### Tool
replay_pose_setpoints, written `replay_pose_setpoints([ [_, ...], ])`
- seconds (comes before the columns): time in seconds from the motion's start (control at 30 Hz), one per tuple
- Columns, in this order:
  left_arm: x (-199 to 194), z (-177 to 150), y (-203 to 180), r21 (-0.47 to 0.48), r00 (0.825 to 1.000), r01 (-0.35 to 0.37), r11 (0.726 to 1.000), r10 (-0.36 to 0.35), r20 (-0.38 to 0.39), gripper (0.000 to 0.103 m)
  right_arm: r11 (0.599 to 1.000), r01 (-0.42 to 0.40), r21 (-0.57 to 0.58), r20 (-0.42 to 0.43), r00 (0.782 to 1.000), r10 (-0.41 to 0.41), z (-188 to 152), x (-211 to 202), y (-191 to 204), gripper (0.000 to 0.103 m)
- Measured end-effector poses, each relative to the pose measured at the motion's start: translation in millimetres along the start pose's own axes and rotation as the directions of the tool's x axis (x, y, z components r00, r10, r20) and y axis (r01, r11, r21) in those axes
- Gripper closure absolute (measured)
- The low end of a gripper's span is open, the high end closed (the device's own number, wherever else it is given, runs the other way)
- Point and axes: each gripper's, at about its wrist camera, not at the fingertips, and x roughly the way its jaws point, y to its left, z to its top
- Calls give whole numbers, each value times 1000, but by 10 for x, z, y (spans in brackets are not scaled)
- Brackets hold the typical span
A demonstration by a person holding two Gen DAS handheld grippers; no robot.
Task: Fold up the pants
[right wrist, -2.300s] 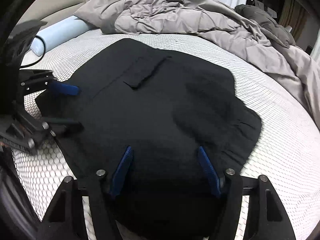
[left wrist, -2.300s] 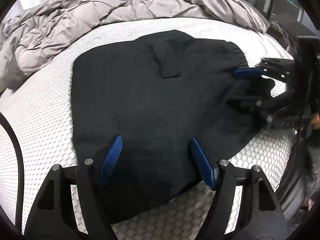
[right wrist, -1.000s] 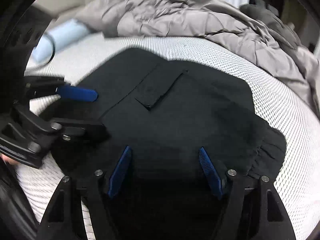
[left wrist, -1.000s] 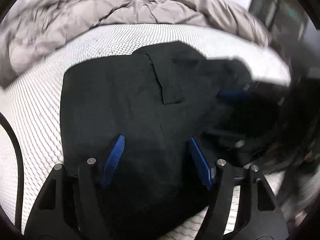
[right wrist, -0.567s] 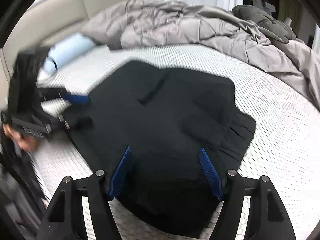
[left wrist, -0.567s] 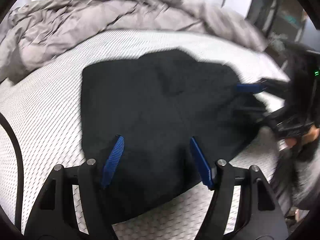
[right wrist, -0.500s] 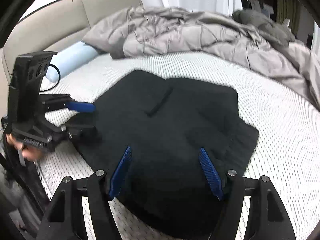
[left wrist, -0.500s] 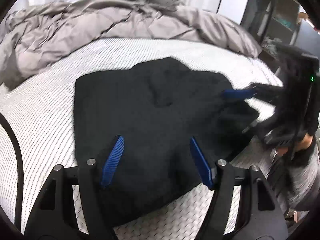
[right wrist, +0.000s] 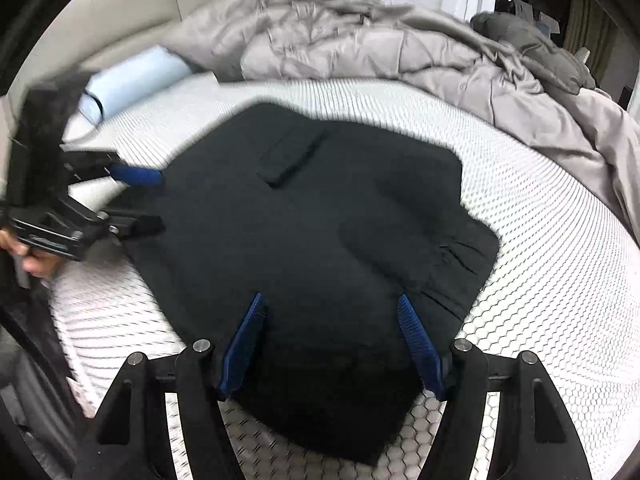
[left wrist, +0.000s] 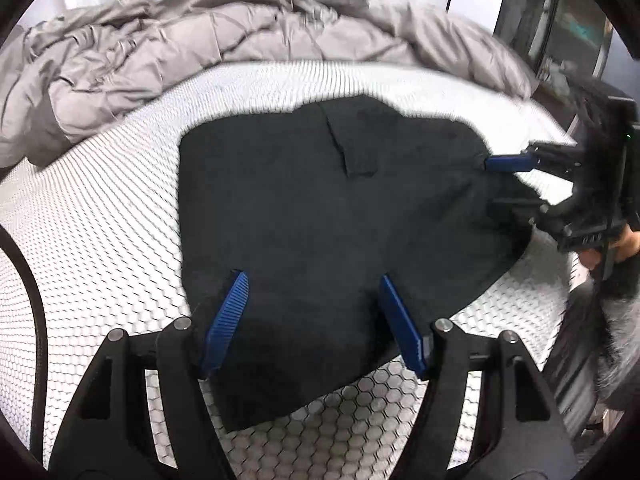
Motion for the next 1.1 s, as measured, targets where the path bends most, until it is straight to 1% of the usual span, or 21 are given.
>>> replay_pose_setpoints([
  [0.07,-127,34,128,-47,999,11,999,-9,45,37,995,-58,78,63,997,53,11,-149,-149,33],
  [0.1,-162,59,231,-99,998,-4,995,11,67,37,989,-72,128,87,994,61,20,-166,-255,33],
  [0.17,-174,74,397,-187,996,-16,982,33,87,36,971,-62,229,114,993,37,14,-166,-494,33],
  [0.23,-97,70,525,-251,998,-23,968,38,55,36,939,-54,339,109,994,18,-31,-118,-725,33],
  [0.3,29,45,605,-293,999,-41,955,43,-2,36,908,-62,415,89,996,28,-85,-26,-885,33],
  [0.37,171,41,639,-310,999,-43,950,33,-37,36,868,-138,476,82,990,112,-126,116,-978,33],
  [0.4,259,33,642,-314,998,-48,948,30,-62,36,859,-163,486,78,987,143,-134,169,-974,43],
  [0.43,309,20,640,-314,996,-55,948,30,-83,38,856,-183,483,74,983,169,-128,234,-947,63],
  [0.47,311,18,618,-304,995,-62,951,36,-91,39,866,-171,470,65,985,159,-93,296,-920,66],
  [0.5,297,-2,594,-290,995,-63,955,38,-91,40,878,-146,455,76,989,125,-26,324,-949,71],
  [0.53,267,2,557,-270,994,-57,961,30,-103,40,882,-140,450,87,990,112,16,335,-947,72],
  [0.6,201,-23,471,-237,993,-31,971,4,-114,40,892,-102,441,70,994,79,118,410,-972,72],
  [0.63,170,-26,431,-217,994,-36,975,13,-110,40,903,-63,425,45,998,49,161,457,-984,70],
  [0.67,138,-23,406,-203,995,-50,978,31,-95,40,907,-46,419,37,999,33,188,468,-980,69],
  [0.73,70,10,387,-196,996,-83,977,72,-59,40,909,-17,415,27,1000,6,199,415,-973,57],
  [0.8,-28,64,365,-184,993,-116,976,117,-4,40,918,21,396,57,997,-47,183,214,-920,56],
  [0.9,-142,163,241,-116,992,-95,989,104,75,40,948,77,310,147,981,-128,165,-189,-687,56],
  [0.93,-125,188,169,-87,992,-83,993,90,86,38,955,70,289,165,979,-121,170,-255,-607,56],
  [1.0,7,256,-10,-15,996,-56,998,57,63,37,975,-1,224,173,984,-38,225,-243,-398,56],
  [1.07,200,296,-215,67,999,-38,997,37,21,37,987,-34,156,141,990,11,284,-97,-191,56],
  [1.1,326,291,-305,119,999,-32,992,34,-16,37,995,-35,94,96,995,26,341,99,-38,56],
])
